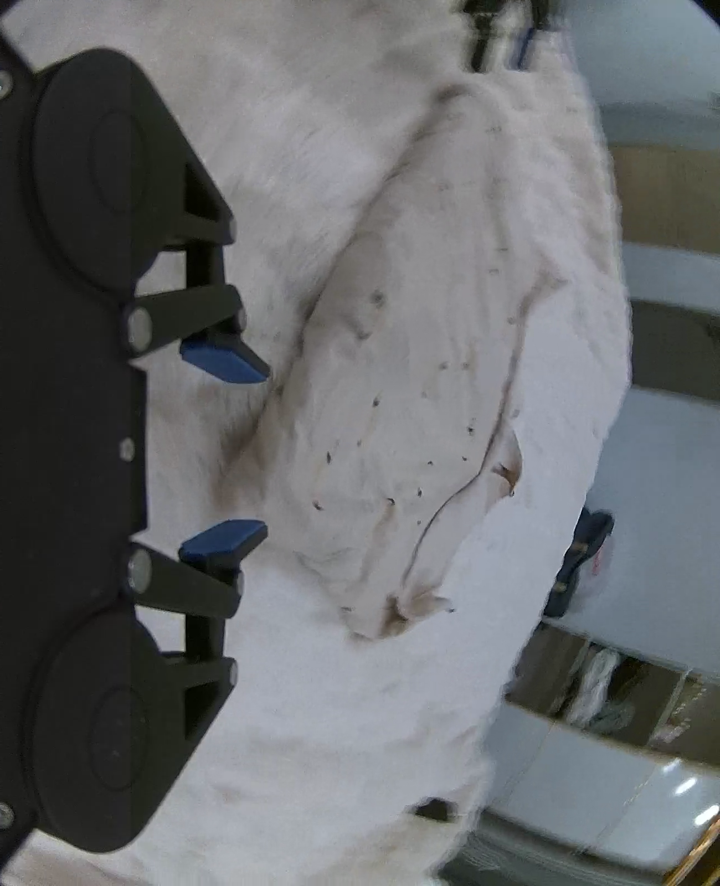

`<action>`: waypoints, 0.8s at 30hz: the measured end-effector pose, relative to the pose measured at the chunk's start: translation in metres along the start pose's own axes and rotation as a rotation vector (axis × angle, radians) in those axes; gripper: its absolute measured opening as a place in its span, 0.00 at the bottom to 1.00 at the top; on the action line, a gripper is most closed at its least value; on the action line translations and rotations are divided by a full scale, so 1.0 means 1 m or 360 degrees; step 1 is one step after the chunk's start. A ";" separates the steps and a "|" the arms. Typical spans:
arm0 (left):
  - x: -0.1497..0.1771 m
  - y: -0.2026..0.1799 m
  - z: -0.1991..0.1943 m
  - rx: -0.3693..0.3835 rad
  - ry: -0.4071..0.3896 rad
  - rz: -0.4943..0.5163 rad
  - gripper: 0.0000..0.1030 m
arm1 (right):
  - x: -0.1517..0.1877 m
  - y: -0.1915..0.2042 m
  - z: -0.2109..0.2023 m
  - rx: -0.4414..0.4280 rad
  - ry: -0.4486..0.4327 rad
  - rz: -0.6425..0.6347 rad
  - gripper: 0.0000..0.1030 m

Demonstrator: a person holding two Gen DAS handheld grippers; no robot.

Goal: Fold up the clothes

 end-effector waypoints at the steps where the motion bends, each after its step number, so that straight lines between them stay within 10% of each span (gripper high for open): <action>1: 0.001 -0.003 0.006 0.0034 0.0005 0.0032 0.74 | -0.001 0.004 0.003 -0.0003 -0.0013 -0.0078 0.50; 9: 0.017 -0.024 0.044 0.0217 0.0081 0.0323 0.73 | 0.017 0.050 0.047 -0.0101 -0.0092 -0.1006 0.51; 24: 0.032 -0.023 0.076 0.0084 0.0057 0.0766 0.80 | 0.042 0.057 0.095 -0.0176 -0.0070 -0.1282 0.42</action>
Point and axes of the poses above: each gripper's, at about its wrist camera, not at the fingertips, and z roughly the way its jaws point, y to its left, x to its underside, the point moved 5 cm from there along z, roughly the way its jaws point, and after that the axes turned 14 degrees about -y, right-handed, at the moved point
